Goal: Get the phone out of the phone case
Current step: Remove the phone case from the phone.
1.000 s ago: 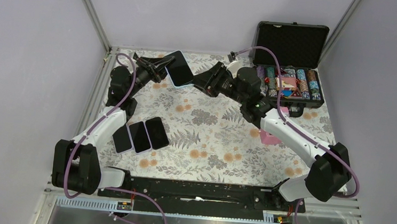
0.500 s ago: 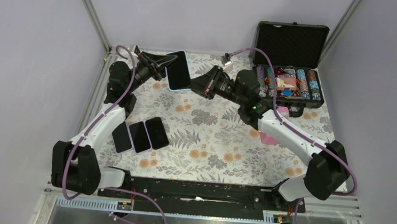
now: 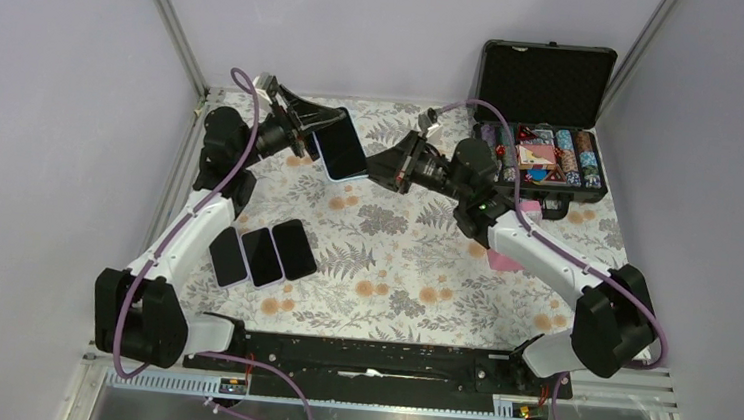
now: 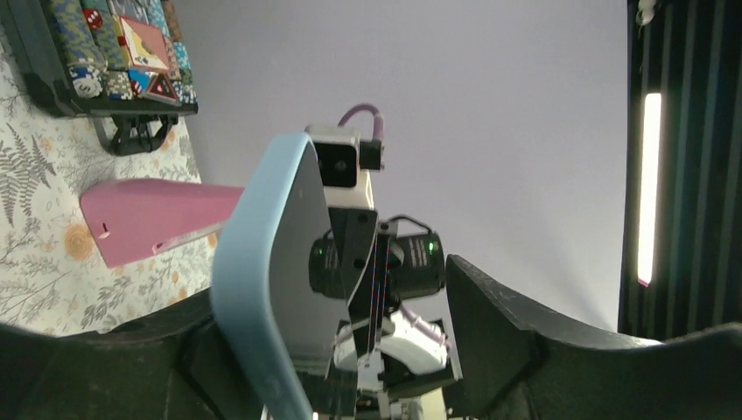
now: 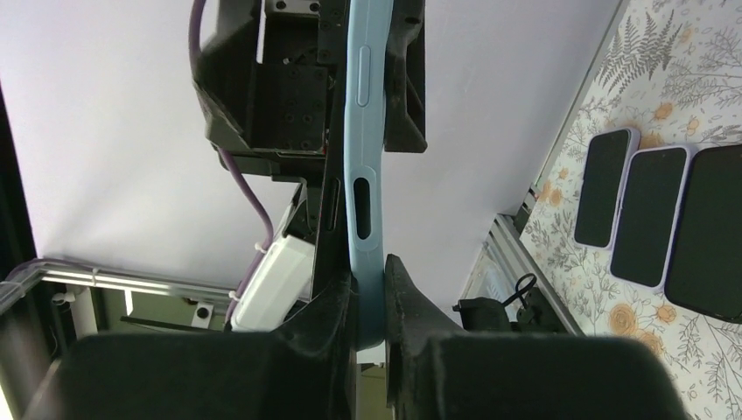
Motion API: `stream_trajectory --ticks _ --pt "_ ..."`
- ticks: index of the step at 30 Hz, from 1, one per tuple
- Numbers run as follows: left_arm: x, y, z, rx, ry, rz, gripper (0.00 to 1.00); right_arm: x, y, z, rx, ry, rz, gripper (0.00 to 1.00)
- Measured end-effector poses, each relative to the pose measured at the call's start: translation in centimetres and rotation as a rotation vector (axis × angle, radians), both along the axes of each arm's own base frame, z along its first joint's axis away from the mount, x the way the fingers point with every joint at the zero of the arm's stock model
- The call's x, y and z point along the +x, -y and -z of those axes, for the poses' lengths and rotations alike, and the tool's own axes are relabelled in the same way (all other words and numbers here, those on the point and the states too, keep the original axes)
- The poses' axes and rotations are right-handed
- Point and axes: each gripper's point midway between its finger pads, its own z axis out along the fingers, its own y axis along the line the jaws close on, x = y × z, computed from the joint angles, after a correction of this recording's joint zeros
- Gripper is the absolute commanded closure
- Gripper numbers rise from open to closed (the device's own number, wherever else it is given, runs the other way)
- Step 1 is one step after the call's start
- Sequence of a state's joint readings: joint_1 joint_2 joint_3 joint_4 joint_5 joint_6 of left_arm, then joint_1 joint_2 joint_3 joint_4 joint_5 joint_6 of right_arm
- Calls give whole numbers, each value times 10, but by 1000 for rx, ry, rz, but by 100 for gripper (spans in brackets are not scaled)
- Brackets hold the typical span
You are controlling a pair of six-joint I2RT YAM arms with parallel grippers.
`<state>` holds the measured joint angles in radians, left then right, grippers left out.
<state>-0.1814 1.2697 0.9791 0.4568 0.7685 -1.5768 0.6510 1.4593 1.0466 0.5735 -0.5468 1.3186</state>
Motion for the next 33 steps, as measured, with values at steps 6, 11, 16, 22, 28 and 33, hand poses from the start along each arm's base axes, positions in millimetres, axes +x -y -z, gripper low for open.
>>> stream_trajectory --ticks 6,11,16,22,28,33 --pt "-6 -16 0 26 41 61 57 12 31 -8 6 5 20 100" --pt "-9 -18 -7 6 68 100 53 13 49 -12 -6 30 -8 100" --pt "-7 -16 -7 -14 71 129 28 -1 47 -13 -22 39 -89 100" --pt "-4 -18 14 101 41 88 15 0 47 -15 -18 26 -86 100" --pt "-5 -27 13 266 72 7 12 3 49 -20 -12 48 -57 100" --pt "-6 -29 22 288 54 -6 11 2 49 -22 -8 55 -61 100"
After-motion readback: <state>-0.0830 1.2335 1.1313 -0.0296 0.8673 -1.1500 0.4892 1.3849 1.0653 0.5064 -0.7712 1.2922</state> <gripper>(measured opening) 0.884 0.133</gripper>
